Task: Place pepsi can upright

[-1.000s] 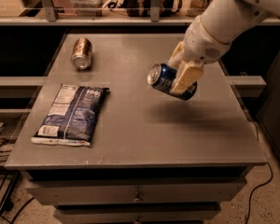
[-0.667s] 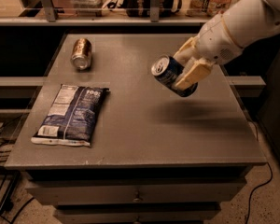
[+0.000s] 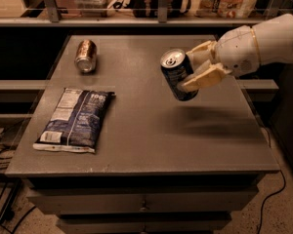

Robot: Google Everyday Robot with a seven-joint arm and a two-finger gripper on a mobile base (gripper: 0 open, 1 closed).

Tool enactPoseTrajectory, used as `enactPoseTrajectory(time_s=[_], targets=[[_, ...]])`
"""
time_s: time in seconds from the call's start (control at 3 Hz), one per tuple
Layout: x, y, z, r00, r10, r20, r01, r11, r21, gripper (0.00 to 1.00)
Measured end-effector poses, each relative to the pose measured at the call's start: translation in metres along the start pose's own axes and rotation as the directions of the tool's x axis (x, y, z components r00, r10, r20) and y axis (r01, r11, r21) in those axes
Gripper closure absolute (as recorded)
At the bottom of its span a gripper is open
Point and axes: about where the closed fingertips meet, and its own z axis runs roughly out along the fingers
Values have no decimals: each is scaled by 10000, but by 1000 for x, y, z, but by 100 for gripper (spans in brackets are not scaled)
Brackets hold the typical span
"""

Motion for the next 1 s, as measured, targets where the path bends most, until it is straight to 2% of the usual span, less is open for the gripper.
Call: enactPoseTrajectory(time_s=[0.33, 0.67, 1.0], targets=[[0, 3, 3, 9918, 436, 1205, -428, 9990, -91, 100], [5, 6, 10, 9778, 856, 1912, -817, 9963, -282, 100], [9, 10, 20, 9666, 1126, 2303, -1037, 9933, -506, 100]])
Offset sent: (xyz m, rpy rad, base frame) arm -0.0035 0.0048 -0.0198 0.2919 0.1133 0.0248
